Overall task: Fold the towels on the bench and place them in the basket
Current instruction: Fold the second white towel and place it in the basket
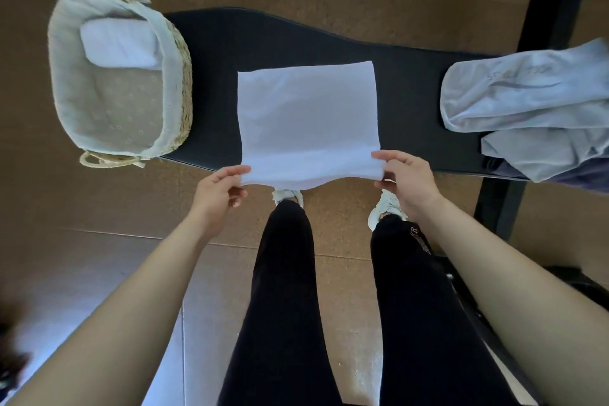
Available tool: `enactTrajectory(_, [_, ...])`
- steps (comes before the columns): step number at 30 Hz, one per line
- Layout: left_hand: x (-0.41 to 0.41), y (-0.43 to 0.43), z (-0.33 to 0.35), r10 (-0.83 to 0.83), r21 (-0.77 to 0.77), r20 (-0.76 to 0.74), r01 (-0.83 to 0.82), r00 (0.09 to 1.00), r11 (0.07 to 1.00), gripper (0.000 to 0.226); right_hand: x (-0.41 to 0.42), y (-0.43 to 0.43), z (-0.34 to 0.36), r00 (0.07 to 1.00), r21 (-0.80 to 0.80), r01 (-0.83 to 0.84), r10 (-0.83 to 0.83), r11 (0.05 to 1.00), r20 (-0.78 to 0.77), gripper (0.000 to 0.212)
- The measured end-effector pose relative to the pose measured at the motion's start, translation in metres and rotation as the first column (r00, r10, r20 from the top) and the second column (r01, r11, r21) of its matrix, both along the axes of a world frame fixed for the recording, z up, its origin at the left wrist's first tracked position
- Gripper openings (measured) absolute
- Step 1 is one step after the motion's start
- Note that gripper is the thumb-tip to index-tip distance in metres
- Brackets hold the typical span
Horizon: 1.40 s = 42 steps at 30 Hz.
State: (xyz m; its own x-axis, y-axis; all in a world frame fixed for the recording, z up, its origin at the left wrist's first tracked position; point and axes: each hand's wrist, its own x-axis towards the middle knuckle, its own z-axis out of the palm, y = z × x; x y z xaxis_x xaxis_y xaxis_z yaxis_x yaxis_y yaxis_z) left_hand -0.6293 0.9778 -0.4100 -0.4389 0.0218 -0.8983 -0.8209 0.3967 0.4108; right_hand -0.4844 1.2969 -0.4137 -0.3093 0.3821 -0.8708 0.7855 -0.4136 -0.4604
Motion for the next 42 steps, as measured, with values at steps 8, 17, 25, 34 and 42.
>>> enactTrajectory(8, [-0.07,0.039,-0.007,-0.196,-0.077,-0.137,0.187,0.971,0.979,0.027,-0.063,0.026,-0.012,0.96,0.272,-0.255,0.278,0.928,-0.047,0.01])
enactTrajectory(17, [-0.13,0.082,-0.047,-0.299,-0.304,-0.314,0.202,0.901,0.931,0.021,-0.132,0.052,-0.06,0.918,0.484,-0.37,0.391,0.793,0.062,0.032])
enactTrajectory(25, [-0.13,0.097,-0.063,-0.618,-0.621,-0.485,0.255,0.619,0.742,0.019,-0.145,0.047,-0.08,0.926,0.578,-0.377,0.29,0.723,0.241,0.029])
enactTrajectory(34, [-0.081,0.12,-0.09,-0.899,-0.697,-0.338,0.716,-0.279,0.04,0.081,-0.117,0.012,-0.073,0.921,0.402,-0.386,0.325,0.83,0.213,0.039])
enactTrajectory(42, [-0.079,0.135,-0.1,-0.959,-0.747,-0.182,0.665,-0.216,-0.008,0.111,-0.115,0.026,-0.059,0.928,0.352,-0.364,0.366,0.862,0.063,0.02])
